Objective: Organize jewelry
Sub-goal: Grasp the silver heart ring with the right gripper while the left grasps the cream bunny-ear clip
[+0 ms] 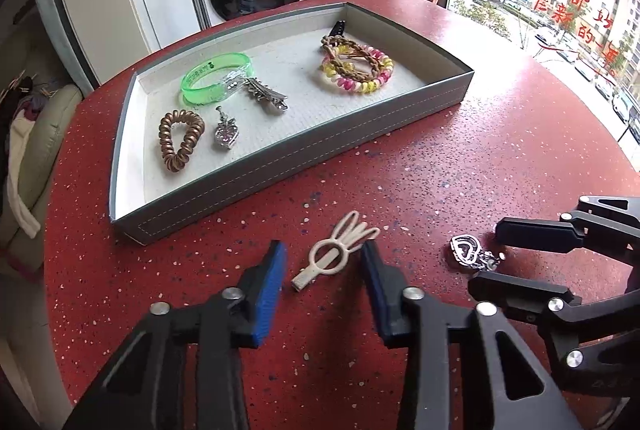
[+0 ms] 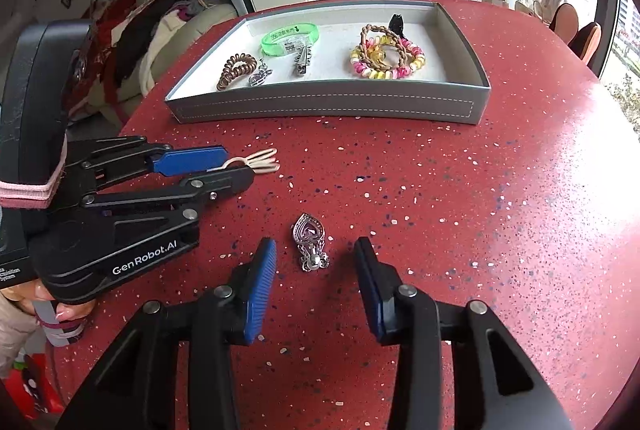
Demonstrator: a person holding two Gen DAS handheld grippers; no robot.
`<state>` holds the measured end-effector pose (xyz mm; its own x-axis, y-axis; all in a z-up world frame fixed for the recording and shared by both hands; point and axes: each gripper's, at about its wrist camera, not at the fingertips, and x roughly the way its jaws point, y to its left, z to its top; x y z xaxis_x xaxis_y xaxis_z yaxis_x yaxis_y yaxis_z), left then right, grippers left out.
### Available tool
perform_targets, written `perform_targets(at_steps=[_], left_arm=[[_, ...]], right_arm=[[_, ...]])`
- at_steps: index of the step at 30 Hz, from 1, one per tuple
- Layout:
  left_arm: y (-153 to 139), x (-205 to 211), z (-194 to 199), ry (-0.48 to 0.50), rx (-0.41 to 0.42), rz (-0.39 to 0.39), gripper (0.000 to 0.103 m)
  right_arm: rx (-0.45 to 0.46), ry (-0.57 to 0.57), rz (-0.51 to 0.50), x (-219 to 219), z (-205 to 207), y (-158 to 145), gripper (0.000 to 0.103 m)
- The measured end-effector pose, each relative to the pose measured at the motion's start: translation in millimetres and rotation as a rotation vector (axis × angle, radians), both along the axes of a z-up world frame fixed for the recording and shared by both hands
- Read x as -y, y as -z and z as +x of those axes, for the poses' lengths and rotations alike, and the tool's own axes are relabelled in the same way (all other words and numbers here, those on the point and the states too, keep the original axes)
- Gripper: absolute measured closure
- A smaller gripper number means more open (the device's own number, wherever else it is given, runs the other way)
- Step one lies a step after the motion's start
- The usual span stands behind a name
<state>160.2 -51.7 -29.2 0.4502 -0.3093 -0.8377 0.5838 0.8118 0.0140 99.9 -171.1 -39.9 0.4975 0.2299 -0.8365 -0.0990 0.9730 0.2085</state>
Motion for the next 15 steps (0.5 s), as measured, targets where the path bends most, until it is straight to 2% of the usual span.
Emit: perform_targets(at_steps=[1,5,7,8,15], left_arm=[[0,1,-2,0.005,0.002,0.006,0.064],[-1,0,-4,-0.025,0.003,0.003,0.064],[0,-5,-3,-0.056,-0.005,-0.005,0.064],[-1,-7,-3,-0.072,-0.010,-0.012,0.064],[-10,-23,-6,-0.167,-0.002,-0.054,0.064]], right_arm=[[0.003,-0.008,-0.009,-1,0,0,0.059],[0.016,-0.034,-0.099,-14,0,0,0.061],[0.023,-0.043,-0.153,-19,-1,0,0.074],[0.025,-0.049,-0.152,-20,-1,0,0.087],[0.028,0.005,-0.072,-6,-6,-3,0.087]])
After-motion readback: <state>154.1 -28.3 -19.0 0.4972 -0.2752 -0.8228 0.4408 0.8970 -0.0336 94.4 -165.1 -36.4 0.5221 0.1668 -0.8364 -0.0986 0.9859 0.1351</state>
